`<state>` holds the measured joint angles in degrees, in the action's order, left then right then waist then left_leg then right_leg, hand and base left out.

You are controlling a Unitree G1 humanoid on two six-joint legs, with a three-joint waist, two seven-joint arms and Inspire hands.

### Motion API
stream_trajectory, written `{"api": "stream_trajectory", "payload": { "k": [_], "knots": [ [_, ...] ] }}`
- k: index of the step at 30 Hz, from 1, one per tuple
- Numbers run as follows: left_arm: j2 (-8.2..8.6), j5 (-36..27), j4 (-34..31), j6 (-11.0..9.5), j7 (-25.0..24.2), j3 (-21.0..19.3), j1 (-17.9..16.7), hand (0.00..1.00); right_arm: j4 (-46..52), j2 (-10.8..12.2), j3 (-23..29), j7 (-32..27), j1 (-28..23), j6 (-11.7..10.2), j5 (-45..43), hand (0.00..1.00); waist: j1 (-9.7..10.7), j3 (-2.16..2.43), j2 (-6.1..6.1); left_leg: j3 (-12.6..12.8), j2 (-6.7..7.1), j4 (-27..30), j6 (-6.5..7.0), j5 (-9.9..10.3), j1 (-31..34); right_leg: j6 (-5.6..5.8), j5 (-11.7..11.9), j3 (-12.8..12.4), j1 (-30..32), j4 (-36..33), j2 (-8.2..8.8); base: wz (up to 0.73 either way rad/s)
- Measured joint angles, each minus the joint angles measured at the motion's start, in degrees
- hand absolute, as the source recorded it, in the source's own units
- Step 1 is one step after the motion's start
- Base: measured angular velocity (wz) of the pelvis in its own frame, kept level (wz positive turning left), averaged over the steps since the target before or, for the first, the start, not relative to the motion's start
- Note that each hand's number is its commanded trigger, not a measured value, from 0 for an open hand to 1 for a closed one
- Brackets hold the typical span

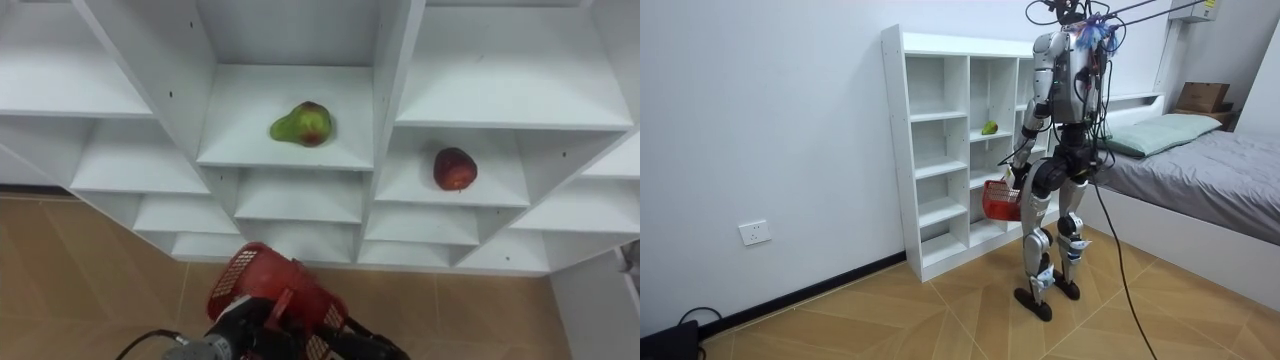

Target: Collect fruits from the closet

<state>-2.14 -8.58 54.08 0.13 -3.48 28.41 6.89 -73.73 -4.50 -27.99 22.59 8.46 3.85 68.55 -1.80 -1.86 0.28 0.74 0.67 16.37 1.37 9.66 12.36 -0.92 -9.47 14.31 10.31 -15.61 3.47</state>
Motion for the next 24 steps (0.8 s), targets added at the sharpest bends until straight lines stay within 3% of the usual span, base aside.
{"api": "stream_trajectory", "payload": {
  "k": [24],
  "knots": [
    [-0.43, -3.14, 0.18, 0.00, 0.53, 0.17, 0.03, 1.00, 0.31, -0.11, -0.11, 0.03, 0.00, 0.06, 1.26, 0.00, 0.00, -0.01, -0.01, 0.39, -0.04, -0.16, 0.03, -0.02, -0.16, 0.04, 0.02, -0.05, -0.20, 0.18, 0.01, 0.00]
  ]
}}
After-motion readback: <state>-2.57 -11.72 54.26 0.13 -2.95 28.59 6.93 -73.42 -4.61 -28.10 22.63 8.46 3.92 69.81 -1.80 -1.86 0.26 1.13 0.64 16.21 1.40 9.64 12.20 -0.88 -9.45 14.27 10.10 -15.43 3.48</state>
